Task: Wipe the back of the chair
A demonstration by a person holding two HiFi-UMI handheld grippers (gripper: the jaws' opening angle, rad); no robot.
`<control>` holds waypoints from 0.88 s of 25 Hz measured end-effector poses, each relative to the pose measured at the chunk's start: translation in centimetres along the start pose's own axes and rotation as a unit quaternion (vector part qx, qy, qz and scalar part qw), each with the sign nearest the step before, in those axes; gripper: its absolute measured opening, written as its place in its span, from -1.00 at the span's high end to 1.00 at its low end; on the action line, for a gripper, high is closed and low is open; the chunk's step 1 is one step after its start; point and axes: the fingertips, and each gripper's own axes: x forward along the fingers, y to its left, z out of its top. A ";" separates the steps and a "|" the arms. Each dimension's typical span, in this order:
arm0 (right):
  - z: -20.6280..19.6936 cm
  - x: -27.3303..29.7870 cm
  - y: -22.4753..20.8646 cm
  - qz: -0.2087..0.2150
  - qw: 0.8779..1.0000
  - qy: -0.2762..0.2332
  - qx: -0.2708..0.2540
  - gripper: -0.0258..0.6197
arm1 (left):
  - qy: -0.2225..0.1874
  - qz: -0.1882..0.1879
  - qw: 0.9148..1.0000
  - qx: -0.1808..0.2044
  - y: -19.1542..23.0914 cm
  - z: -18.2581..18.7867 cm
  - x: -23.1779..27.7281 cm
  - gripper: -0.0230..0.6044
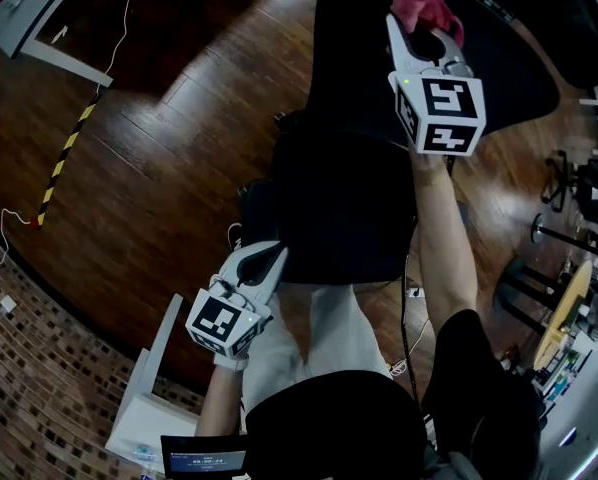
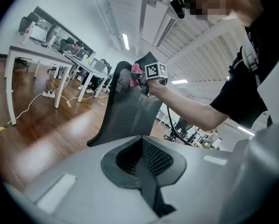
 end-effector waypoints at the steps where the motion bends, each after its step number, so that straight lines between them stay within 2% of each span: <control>1: 0.4 0.2 0.7 0.005 1.000 -0.002 -0.002 0.78 | -0.001 0.002 1.000 -0.001 0.1 0.0 -0.3 0.95; 11: 2.5 1.6 5.3 0.047 0.999 -0.010 -0.018 0.78 | -0.013 0.015 1.000 -0.005 0.9 -0.3 -2.5 0.95; 17: 2.3 0.3 5.0 0.042 0.999 -0.016 -0.003 0.78 | -0.011 0.012 1.000 -0.007 0.3 -0.5 -2.7 0.95; 22: 0.0 -2.3 4.1 0.044 0.999 0.003 0.011 0.78 | 0.004 0.005 1.000 0.005 -1.4 -0.1 -1.9 0.95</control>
